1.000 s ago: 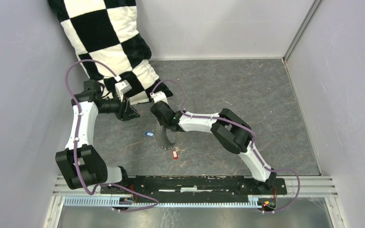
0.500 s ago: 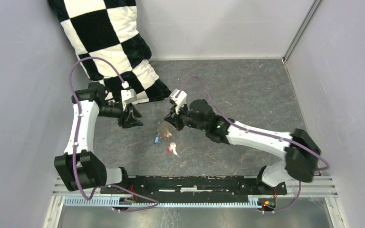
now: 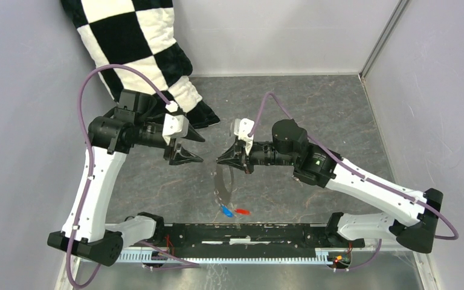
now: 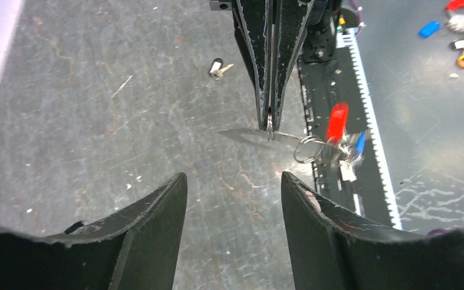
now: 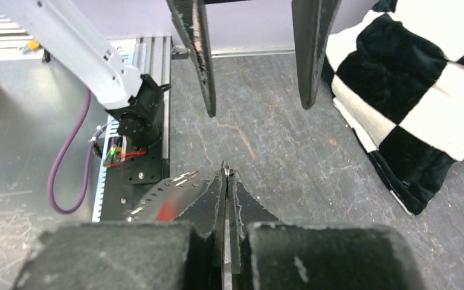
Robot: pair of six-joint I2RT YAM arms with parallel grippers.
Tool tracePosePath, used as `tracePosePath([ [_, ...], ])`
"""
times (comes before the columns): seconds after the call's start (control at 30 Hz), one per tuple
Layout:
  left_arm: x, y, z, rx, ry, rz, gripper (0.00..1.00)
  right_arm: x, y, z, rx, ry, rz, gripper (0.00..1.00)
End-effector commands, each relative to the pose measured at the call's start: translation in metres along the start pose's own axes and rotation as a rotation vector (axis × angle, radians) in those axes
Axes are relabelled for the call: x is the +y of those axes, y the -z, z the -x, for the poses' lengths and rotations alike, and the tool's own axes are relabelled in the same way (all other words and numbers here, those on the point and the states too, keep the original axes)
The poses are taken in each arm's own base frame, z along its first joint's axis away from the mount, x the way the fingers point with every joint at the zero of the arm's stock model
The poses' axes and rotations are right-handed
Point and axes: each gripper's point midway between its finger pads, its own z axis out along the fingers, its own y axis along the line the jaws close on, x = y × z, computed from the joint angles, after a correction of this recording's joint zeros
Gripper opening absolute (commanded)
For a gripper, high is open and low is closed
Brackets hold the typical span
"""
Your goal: Put the keys on the keyring
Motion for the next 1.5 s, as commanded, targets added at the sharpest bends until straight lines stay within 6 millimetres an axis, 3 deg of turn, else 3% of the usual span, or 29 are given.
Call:
tracePosePath([
  [0.0, -0.011, -0.008, 0.017, -0.046, 0.088, -0.045, 0.63, 0.014, 0.013, 0.025, 0.018, 0.08, 0.039, 0.01],
  [0.07, -0.013, -0.012, 0.02, -0.06, 0.115, -0.054, 0.56, 0.015, 0.014, 0.028, 0.045, 0.096, 0.017, 0.01],
  [0.37, -0.027, -0.02, 0.018, -0.056, 0.184, -0.071, 0.55, 0.022, 0.009, 0.033, 0.175, 0.138, -0.028, 0.01],
  [0.53, -0.031, -0.018, 0.026, -0.07, 0.168, -0.078, 0.49, 0.015, 0.008, 0.034, 0.205, 0.152, -0.07, 0.01],
  [0.73, -0.042, -0.019, 0.021, -0.058, 0.154, -0.108, 0.45, 0.01, 0.006, 0.039, 0.195, 0.139, -0.102, 0.01],
  [1.13, -0.023, -0.025, 0.026, -0.122, 0.105, -0.01, 0.37, 0.017, 0.001, 0.054, 0.134, 0.112, -0.071, 0.0],
  [1.47, -0.03, -0.027, 0.027, -0.126, 0.153, -0.04, 0.34, 0.015, -0.001, 0.06, 0.122, 0.112, -0.082, 0.01],
])
